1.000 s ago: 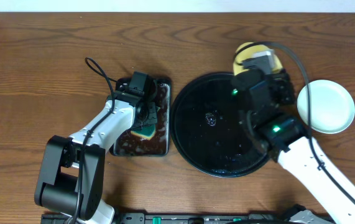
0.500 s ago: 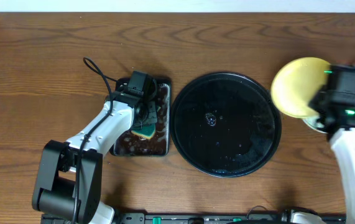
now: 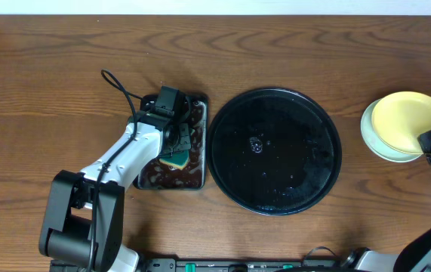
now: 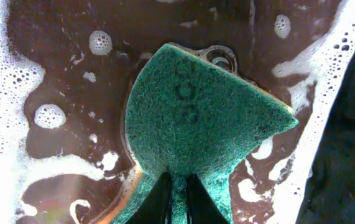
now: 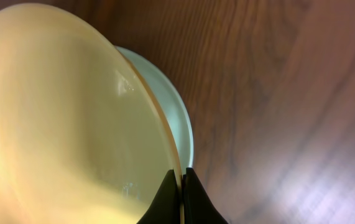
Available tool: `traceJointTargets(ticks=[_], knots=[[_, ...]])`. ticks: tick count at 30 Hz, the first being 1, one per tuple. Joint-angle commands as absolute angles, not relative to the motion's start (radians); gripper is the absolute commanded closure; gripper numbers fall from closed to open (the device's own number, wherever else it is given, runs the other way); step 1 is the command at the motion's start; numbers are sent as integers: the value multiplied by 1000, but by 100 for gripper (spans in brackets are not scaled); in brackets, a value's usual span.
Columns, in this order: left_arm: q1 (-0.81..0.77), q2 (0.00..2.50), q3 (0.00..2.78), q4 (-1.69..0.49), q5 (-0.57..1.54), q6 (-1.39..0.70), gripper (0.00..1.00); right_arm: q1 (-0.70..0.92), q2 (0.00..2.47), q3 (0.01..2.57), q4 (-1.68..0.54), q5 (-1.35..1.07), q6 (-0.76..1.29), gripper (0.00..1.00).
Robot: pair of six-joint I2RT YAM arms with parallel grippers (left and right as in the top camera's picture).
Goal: Clean dirty plates on tray and stack at the side
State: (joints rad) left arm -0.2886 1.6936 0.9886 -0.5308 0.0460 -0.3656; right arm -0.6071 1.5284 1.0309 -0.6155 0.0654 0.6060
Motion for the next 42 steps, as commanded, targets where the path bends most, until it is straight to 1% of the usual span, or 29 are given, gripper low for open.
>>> traceJointTargets(ticks=[1, 3, 4, 5, 6, 7, 8, 9, 12, 14, 17, 21, 24, 28, 32, 37, 42], knots=[[-286, 1678, 988, -537, 44, -356, 92, -627, 1576, 1029, -600, -19, 620, 99], [-285, 1678, 988, -536, 44, -356, 92, -627, 1597, 1029, -589, -39, 619, 96], [-285, 1678, 988, -535, 44, -356, 91, -627, 1602, 1029, -586, -52, 611, 89], [-285, 1678, 988, -533, 44, -356, 86, -627, 1604, 1029, -582, -72, 597, 76], [-285, 1678, 988, -530, 43, -356, 71, -627, 1604, 1029, -575, -95, 583, 46], [-285, 1677, 989, -525, 43, -350, 48, -626, 1604, 1029, -568, -121, 561, 29], [-284, 1676, 992, -525, 43, -341, 38, -625, 1603, 1029, -564, -147, 537, 15], [-284, 1673, 997, -526, 43, -330, 32, -625, 1602, 1029, -564, -168, 523, 9], [-284, 1645, 1019, -543, 40, -317, 26, -615, 1599, 1029, -551, -267, 473, 1], [-279, 1607, 1031, -549, 40, -314, 23, -591, 1594, 1029, -529, -357, 395, 1], [-253, 1540, 1043, -553, 41, -315, 21, -527, 1579, 1030, -512, -432, 284, 1], [-189, 1465, 1047, -590, 45, -320, 21, -381, 1552, 1032, -514, -426, 123, 1], [-140, 1443, 1047, -662, 55, -319, 20, -255, 1540, 1032, -540, -358, 52, 1], [-93, 1442, 1047, -793, 99, -319, 20, -115, 1539, 1032, -635, -210, 47, 1], [-74, 1435, 1046, -883, 97, -311, 20, -25, 1510, 1032, -715, -131, 47, 1], [-74, 1352, 1021, -927, 97, -303, 20, 22, 1394, 1029, -807, -104, 47, 1], [-74, 1154, 910, -883, 96, -284, 20, 39, 1201, 949, -773, -79, 46, 1]])
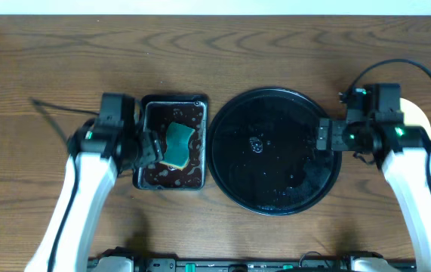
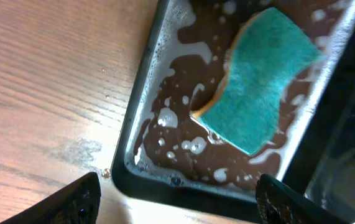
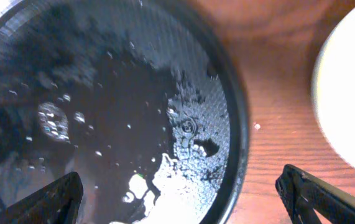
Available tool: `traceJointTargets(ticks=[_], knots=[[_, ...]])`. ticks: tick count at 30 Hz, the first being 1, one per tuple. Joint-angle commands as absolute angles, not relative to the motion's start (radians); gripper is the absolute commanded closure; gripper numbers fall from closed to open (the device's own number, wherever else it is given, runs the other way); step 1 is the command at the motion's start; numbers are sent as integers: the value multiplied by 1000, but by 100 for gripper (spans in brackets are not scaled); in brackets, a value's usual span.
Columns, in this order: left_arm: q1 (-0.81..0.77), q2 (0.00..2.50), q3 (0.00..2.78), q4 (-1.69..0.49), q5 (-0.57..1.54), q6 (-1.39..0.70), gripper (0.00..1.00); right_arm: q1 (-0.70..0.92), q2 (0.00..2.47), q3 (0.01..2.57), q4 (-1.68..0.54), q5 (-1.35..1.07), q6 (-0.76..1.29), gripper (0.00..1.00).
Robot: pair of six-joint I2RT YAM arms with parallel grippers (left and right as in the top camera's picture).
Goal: Clean dirty plates on tray and stack at the side
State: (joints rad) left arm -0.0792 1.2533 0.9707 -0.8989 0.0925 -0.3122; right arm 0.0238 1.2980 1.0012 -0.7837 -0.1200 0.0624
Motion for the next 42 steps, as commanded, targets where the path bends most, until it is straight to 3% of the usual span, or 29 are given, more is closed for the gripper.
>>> traceJointTargets(ticks=[1, 6, 8, 14, 30, 42], knots=[[-74, 1101, 876, -861, 96, -278, 20, 44, 1139, 913, -754, -79, 44, 1], [-74, 801, 715, -765, 97, -267, 20, 53, 828, 750, -706, -78, 40, 1], [-74, 701, 686, -762, 93, -266, 11, 53, 727, 709, -709, -79, 40, 1], [-74, 529, 673, -765, 94, -266, 11, 53, 534, 673, -817, -79, 39, 1], [-74, 515, 673, -769, 94, -266, 11, 53, 515, 673, -1027, -79, 39, 1], [-74, 515, 673, -769, 94, -266, 11, 54, 354, 653, -926, -104, 40, 1]])
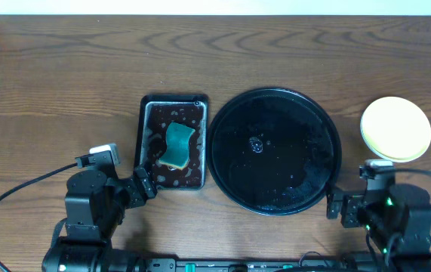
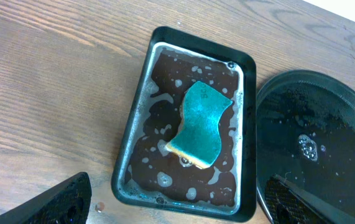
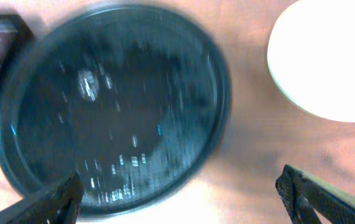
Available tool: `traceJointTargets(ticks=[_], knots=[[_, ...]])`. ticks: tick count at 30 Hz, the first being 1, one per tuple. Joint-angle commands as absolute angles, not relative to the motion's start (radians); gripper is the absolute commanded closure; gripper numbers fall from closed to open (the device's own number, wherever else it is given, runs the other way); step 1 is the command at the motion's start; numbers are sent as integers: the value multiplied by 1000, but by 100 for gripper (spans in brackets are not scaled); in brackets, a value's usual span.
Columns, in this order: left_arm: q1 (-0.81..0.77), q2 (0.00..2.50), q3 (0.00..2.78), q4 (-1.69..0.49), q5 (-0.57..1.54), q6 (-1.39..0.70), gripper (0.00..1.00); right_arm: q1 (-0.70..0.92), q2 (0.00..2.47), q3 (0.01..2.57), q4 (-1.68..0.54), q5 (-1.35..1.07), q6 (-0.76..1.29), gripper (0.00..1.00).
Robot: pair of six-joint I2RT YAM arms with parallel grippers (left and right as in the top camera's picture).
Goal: Clean dirty plates on tray and stack at the side
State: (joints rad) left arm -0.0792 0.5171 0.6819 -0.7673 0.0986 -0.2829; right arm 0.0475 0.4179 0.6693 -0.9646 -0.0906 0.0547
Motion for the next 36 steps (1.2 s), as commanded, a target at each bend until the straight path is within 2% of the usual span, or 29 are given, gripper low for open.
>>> traceJointTargets(ticks=[1, 10, 20, 23, 27, 36], knots=[[-74, 515, 673, -769, 94, -266, 11, 54, 321, 641, -888, -106, 40, 1], [-74, 515, 673, -769, 94, -266, 11, 92, 15, 379, -477, -106, 39, 1], [-74, 515, 673, -769, 94, -266, 10, 91, 5, 12, 214, -106, 13, 1], [-74, 515, 673, -769, 94, -266, 10, 91, 5, 5, 148, -117, -38, 1], [-74, 515, 673, -769, 94, -266, 10, 92, 5, 6, -56, -130, -57, 1], [-74, 515, 673, -769, 94, -266, 10, 93, 7, 6, -63, -139, -46, 1]])
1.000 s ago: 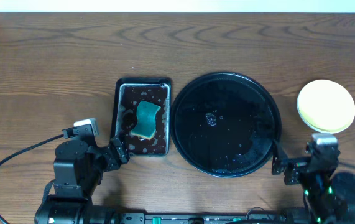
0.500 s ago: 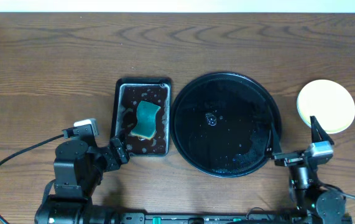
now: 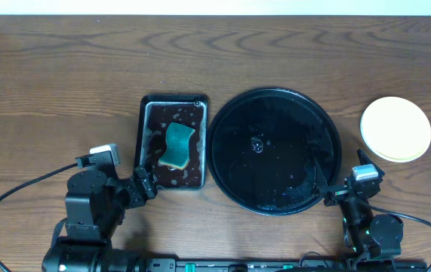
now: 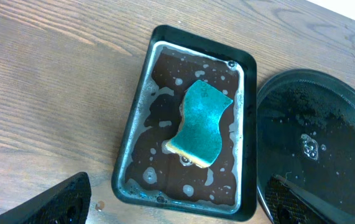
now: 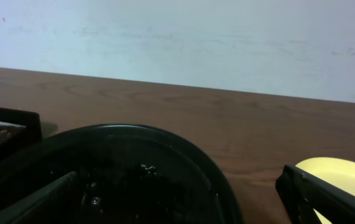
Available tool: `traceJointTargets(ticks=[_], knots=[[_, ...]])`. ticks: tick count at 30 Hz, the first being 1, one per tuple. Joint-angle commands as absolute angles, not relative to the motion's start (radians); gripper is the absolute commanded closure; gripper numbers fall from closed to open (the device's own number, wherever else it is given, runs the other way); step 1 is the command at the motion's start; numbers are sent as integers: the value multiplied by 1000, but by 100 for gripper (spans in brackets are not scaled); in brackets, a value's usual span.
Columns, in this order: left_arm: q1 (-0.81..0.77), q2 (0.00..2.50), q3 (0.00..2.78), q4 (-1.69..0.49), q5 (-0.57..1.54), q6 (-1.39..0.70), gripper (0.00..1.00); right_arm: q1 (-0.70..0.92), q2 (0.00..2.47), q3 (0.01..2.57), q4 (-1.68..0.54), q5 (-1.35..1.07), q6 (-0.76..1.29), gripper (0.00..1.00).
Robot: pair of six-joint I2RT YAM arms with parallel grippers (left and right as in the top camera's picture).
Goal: Clean dirty plates on tray and stack at the side
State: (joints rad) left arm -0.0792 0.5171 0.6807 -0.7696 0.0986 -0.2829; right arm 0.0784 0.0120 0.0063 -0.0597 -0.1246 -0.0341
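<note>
The round black tray (image 3: 290, 128) is wet and carries no plates. To its right a yellow plate (image 3: 395, 127) lies flat on top of a pale plate, also seen as the yellow plate (image 5: 345, 172) in the right wrist view. A green sponge (image 3: 176, 144) lies in the soapy black basin (image 3: 173, 97). My left gripper (image 4: 177, 208) is open and empty, drawn back near the table's front, below the basin. My right gripper (image 5: 180, 208) is open and empty too, low at the tray's front right edge.
Brown foamy water fills the basin (image 4: 141, 93) around the sponge (image 4: 201, 123). The round tray (image 4: 317, 143) lies close against its right side. A black cable (image 3: 19, 196) runs left from the left arm. A pale wall (image 5: 177, 37) stands behind the table.
The right arm has drawn further back and folded down; its camera now looks level across the table instead of down on the tray. Left arm, sponge and plates are unchanged.
At first my left gripper was shut on the sponge in the basin and my right was shut on the yellow plate's rim, tilted over the pale plate. Then both were open, sponge in the basin, plate flat on the stack. Both arms have since withdrawn to the front edge.
</note>
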Motion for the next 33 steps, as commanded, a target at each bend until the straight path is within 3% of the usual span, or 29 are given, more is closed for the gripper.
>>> traceJointTargets(ticks=[1, 26, 33], knots=[[-74, 515, 673, -769, 94, -266, 10, 93, 7, 6, -64, -139, -46, 1], [-74, 484, 666, -780, 17, -255, 10, 93, 7, 6, -63, -139, -46, 1], [-65, 284, 479, -532, -1, -244, 10, 93, 7, 6, -63, -139, -46, 1]])
